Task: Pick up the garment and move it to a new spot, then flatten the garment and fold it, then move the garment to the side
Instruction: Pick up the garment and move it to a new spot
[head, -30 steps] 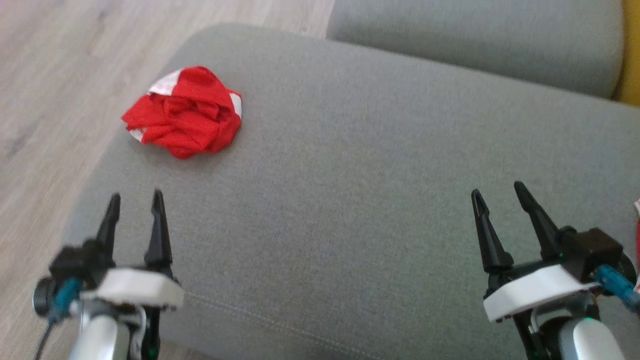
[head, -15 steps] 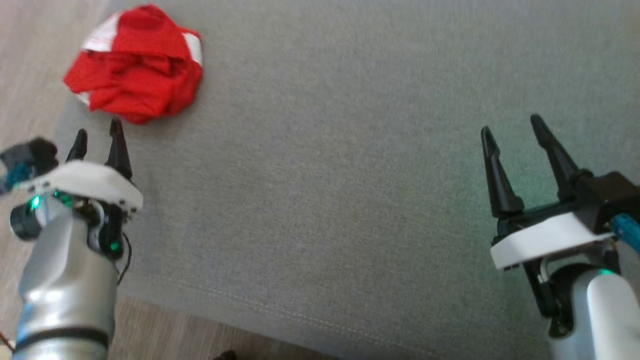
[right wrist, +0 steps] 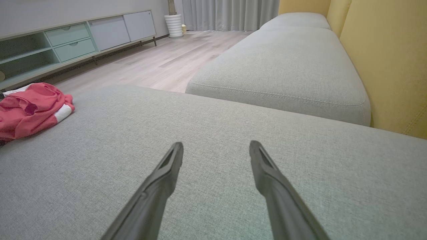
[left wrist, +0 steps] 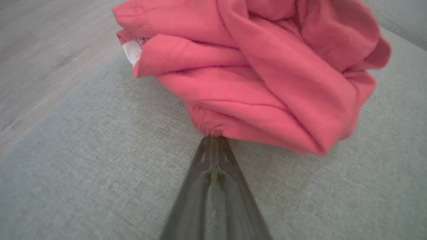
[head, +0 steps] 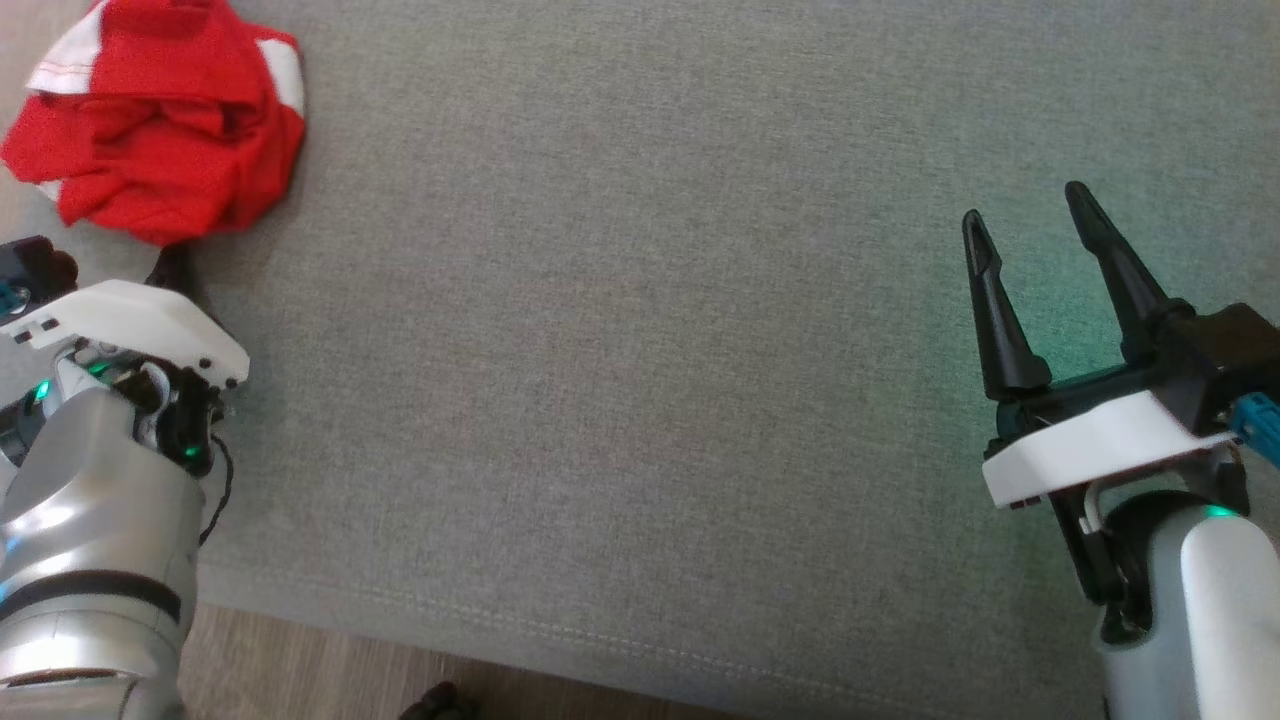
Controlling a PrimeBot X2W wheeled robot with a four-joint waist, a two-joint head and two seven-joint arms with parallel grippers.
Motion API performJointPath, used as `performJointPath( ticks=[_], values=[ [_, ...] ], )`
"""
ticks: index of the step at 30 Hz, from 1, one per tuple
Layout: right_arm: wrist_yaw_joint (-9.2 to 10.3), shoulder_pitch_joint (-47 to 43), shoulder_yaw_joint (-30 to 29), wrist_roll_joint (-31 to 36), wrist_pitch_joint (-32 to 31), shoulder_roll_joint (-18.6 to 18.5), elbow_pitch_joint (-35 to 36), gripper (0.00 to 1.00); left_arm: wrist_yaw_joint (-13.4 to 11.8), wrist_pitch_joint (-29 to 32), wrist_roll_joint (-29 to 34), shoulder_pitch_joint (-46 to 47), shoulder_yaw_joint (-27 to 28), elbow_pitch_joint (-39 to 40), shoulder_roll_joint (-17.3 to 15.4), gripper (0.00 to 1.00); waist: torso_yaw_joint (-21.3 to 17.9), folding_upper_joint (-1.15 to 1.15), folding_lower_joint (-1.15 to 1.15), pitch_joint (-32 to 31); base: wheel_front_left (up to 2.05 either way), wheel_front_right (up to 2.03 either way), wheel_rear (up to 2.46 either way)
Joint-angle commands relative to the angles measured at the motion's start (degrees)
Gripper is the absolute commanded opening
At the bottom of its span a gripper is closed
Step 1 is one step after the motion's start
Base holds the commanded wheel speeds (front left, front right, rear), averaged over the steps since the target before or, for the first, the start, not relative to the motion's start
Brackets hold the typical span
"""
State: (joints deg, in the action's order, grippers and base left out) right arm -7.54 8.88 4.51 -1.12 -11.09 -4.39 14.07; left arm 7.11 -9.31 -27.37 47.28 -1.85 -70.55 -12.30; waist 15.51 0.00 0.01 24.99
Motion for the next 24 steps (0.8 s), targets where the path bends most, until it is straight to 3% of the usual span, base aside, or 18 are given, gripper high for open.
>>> performJointPath(
  ticks=[1,10,16,24],
  values=[
    [0.05,1.1,1.2,-0.4,0.3,0.1,1.9,1.00,0.3,-1.2,0.0,1.4,0.4,0.4,-3.4,0.00,-0.2,0.00,-0.01,0.1,0.00,0.00,0.00],
    [0.05,0.3,0.0,-0.8,1.4,0.4,1.2,1.00,0.4,-5.5,1.0,0.3,-1.3,1.8,-4.9,0.00,0.4,0.00,-0.01,-2.1,0.00,0.00,0.00],
    [0.05,-1.2,-1.7,-1.5,2.7,0.8,0.3,1.00,-0.3,-5.7,4.2,-5.9,2.1,16.4,-6.4,0.00,1.4,0.00,-0.01,-6.0,0.00,0.00,0.00],
    [0.05,-3.0,-3.5,-2.0,4.2,1.2,-0.3,1.00,-2.0,-5.7,9.1,-15.1,7.9,33.2,-5.1,0.00,1.9,0.00,-0.01,-10.9,0.00,0.00,0.00]
  ],
)
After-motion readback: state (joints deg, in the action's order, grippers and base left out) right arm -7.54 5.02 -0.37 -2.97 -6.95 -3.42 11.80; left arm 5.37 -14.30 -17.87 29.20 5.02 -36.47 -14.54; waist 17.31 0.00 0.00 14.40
